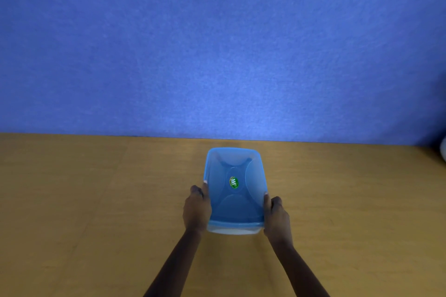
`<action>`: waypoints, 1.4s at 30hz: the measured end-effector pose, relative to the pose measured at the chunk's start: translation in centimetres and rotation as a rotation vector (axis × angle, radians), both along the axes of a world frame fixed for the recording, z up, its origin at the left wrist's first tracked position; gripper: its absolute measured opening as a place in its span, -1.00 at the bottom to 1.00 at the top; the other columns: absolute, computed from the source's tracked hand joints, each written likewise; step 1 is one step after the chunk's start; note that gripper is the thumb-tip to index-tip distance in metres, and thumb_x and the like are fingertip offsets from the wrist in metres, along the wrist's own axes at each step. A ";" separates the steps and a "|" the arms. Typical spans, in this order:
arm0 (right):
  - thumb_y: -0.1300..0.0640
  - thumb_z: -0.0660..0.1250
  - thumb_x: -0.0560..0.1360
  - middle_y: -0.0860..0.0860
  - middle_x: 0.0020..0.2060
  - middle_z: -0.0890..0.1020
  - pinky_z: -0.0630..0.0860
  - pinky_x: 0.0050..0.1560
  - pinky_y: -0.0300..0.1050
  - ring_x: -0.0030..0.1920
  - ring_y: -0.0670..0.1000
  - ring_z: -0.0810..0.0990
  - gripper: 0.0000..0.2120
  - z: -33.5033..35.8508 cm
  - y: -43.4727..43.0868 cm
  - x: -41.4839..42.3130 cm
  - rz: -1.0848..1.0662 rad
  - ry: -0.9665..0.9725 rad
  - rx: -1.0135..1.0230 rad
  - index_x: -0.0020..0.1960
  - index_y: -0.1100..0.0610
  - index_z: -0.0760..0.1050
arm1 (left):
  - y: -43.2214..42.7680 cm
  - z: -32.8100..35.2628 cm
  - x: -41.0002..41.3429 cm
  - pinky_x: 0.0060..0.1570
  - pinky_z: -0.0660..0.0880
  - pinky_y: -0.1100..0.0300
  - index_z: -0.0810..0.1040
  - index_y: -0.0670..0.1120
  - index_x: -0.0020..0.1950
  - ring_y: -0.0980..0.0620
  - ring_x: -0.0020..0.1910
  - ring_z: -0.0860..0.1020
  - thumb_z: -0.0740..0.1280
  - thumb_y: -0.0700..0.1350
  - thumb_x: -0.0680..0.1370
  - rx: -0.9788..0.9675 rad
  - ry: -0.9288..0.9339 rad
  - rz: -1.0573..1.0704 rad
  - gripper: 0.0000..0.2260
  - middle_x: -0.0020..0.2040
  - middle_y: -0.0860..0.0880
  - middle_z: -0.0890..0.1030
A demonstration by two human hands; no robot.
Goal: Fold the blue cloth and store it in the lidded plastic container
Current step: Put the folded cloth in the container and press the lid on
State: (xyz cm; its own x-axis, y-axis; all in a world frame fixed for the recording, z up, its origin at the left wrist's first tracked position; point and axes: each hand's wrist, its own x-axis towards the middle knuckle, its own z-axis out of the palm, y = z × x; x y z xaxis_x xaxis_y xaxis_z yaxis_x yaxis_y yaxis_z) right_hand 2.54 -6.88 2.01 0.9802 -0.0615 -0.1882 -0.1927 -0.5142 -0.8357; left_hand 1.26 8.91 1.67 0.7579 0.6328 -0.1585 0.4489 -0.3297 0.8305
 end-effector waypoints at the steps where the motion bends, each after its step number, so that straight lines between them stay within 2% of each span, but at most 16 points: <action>1: -0.08 -0.01 0.59 -0.02 -0.31 0.49 0.52 -0.28 0.01 -0.28 -0.02 0.53 -0.69 -0.1 0.0 0.0 0.004 0.002 0.000 -0.04 0.16 0.33 | 0.0 0.0 0.0 -0.23 0.29 0.13 0.31 -0.20 -0.15 -0.15 -0.21 0.46 0.04 0.03 0.62 -0.004 -0.005 0.005 -0.68 -0.26 -0.14 0.47; 6: -0.08 -0.01 0.59 0.05 -0.26 0.53 0.56 -0.16 0.12 -0.19 0.10 0.57 -0.67 -0.4 -0.1 0.2 0.013 0.005 -0.012 -0.03 0.17 0.34 | 0.0 -0.1 -0.1 -0.37 0.22 0.11 0.31 -0.20 -0.20 -0.11 -0.27 0.42 0.07 0.02 0.62 -0.032 -0.047 0.030 -0.67 -0.41 -0.01 0.39; 10: -0.03 0.02 0.59 0.12 -0.14 0.52 0.51 0.01 0.18 0.00 0.27 0.55 -0.62 -0.6 -0.3 0.6 -0.004 0.054 0.023 0.11 0.26 0.41 | 0.2 -0.4 0.0 -0.35 0.23 0.11 0.24 -0.12 -0.32 -0.11 -0.33 0.40 0.09 0.02 0.61 -0.056 -0.063 0.034 -0.65 -0.44 -0.02 0.38; 12: -0.03 0.02 0.60 0.06 -0.23 0.50 0.54 -0.06 0.19 -0.11 0.21 0.54 -0.68 -0.4 -0.2 0.6 0.013 0.024 -0.006 0.01 0.20 0.39 | 0.2 -0.6 0.0 -0.41 0.23 0.11 0.26 -0.13 -0.31 -0.08 -0.36 0.39 0.09 0.03 0.61 -0.066 -0.062 0.029 -0.65 -0.44 -0.02 0.38; 14: -0.04 0.01 0.60 0.08 -0.24 0.51 0.55 -0.14 0.18 -0.20 0.12 0.51 -0.71 -0.4 -0.2 0.7 0.015 0.001 -0.015 -0.06 0.15 0.36 | 0.2 -0.7 0.0 -0.42 0.24 0.16 0.27 -0.15 -0.29 -0.04 -0.39 0.39 0.09 0.04 0.61 -0.064 -0.062 0.027 -0.65 -0.43 -0.02 0.38; 16: -0.04 0.02 0.60 0.08 -0.24 0.52 0.55 -0.14 0.14 -0.25 0.06 0.50 -0.71 -0.3 -0.3 0.7 0.008 0.005 0.015 -0.07 0.15 0.37 | 0.3 -0.7 0.0 -0.42 0.23 0.18 0.26 -0.14 -0.30 0.00 -0.41 0.38 0.09 0.04 0.61 -0.062 -0.057 0.028 -0.65 -0.43 -0.02 0.38; 18: -0.05 0.03 0.59 -0.01 -0.29 0.50 0.55 -0.17 0.07 -0.26 -0.02 0.50 -0.72 -0.3 -0.5 0.8 -0.002 0.033 0.067 -0.07 0.12 0.38 | 0.3 -0.7 0.1 -0.41 0.23 0.15 0.27 -0.14 -0.28 -0.03 -0.39 0.39 0.09 0.05 0.61 -0.056 -0.036 0.017 -0.66 -0.42 -0.02 0.38; 20: -0.07 0.05 0.59 -0.05 -0.29 0.50 0.55 -0.19 0.04 -0.23 0.00 0.52 -0.71 -0.3 -0.8 0.9 -0.011 0.081 0.106 -0.07 0.11 0.40 | 0.6 -0.6 0.1 -0.37 0.26 0.13 0.32 -0.16 -0.20 -0.09 -0.31 0.44 0.08 0.06 0.60 -0.019 0.015 -0.006 -0.67 -0.38 -0.03 0.43; 23: -0.10 0.06 0.58 0.03 -0.26 0.54 0.53 -0.28 -0.04 -0.22 0.04 0.54 -0.66 -0.4 -1.0 1.3 -0.001 0.115 0.091 -0.06 0.15 0.42 | 1.0 -0.2 0.6 -0.22 0.31 0.15 0.36 -0.16 -0.07 -0.12 -0.20 0.47 0.06 0.06 0.60 0.017 0.063 -0.027 -0.70 -0.23 -0.09 0.53; 27: -0.11 0.02 0.58 0.11 -0.16 0.55 0.41 -0.27 -0.10 -0.18 0.07 0.51 -0.61 -0.1 -0.8 2.8 -0.002 0.043 -0.007 -0.07 0.18 0.42 | 1.5 0.6 2.3 -0.14 0.30 0.15 0.42 -0.21 0.02 -0.22 0.00 0.53 0.06 0.03 0.61 0.002 0.048 -0.005 -0.68 -0.07 -0.21 0.59; 28: -0.12 0.01 0.58 0.12 -0.15 0.55 0.37 -0.22 -0.09 -0.15 0.11 0.50 -0.59 0.0 -0.7 3.6 -0.006 0.039 -0.029 -0.09 0.19 0.42 | 1.5 0.7 2.8 -0.14 0.30 0.15 0.41 -0.21 0.01 -0.23 0.03 0.54 0.06 0.03 0.61 0.006 0.040 -0.008 -0.69 -0.02 -0.24 0.60; 32: -0.13 -0.01 0.58 0.15 -0.12 0.55 0.35 -0.11 -0.08 -0.09 0.15 0.49 -0.53 -0.3 -0.1 6.1 0.015 0.057 -0.088 -0.08 0.23 0.46 | 1.5 0.7 3.8 -0.08 0.40 0.07 0.31 -0.16 -0.09 -0.26 0.05 0.54 0.06 0.03 0.62 0.019 0.045 -0.030 -0.74 0.03 -0.29 0.60; 34: -0.11 -0.02 0.59 0.16 -0.11 0.56 0.35 -0.12 -0.08 -0.09 0.14 0.50 -0.51 -1.0 0.0 6.6 0.036 0.038 -0.084 0.00 0.26 0.49 | 1.5 0.5 3.9 -0.12 0.35 0.10 0.29 -0.17 -0.11 -0.25 0.04 0.54 0.07 0.03 0.62 -0.004 0.034 -0.029 -0.73 0.03 -0.30 0.60; 38: -0.06 0.00 0.60 0.19 -0.12 0.59 0.41 -0.09 -0.02 -0.09 0.17 0.53 -0.54 -1.3 0.1 7.0 0.063 0.005 -0.055 -0.01 0.28 0.51 | 1.9 0.0 4.0 -0.16 0.29 0.14 0.32 -0.18 -0.14 -0.18 -0.07 0.51 0.08 0.04 0.61 -0.045 0.010 -0.035 -0.70 0.01 -0.29 0.59; 42: -0.04 0.01 0.60 0.23 -0.09 0.61 0.48 0.00 0.09 -0.04 0.24 0.56 -0.55 -1.4 0.2 7.0 0.052 -0.001 -0.042 0.00 0.29 0.51 | 1.9 -0.3 4.3 -0.15 0.29 0.14 0.33 -0.18 -0.13 -0.22 -0.01 0.52 0.09 0.04 0.61 -0.046 0.021 -0.031 -0.70 0.02 -0.27 0.59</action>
State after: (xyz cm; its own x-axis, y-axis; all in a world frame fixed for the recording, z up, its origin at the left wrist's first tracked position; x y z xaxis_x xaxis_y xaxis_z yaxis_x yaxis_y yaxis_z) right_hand 9.53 -6.63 0.62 0.9824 -0.0180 -0.1858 -0.1640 -0.5578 -0.8136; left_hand 5.53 10.85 1.35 0.7736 0.6004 -0.2024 0.4560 -0.3058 0.8358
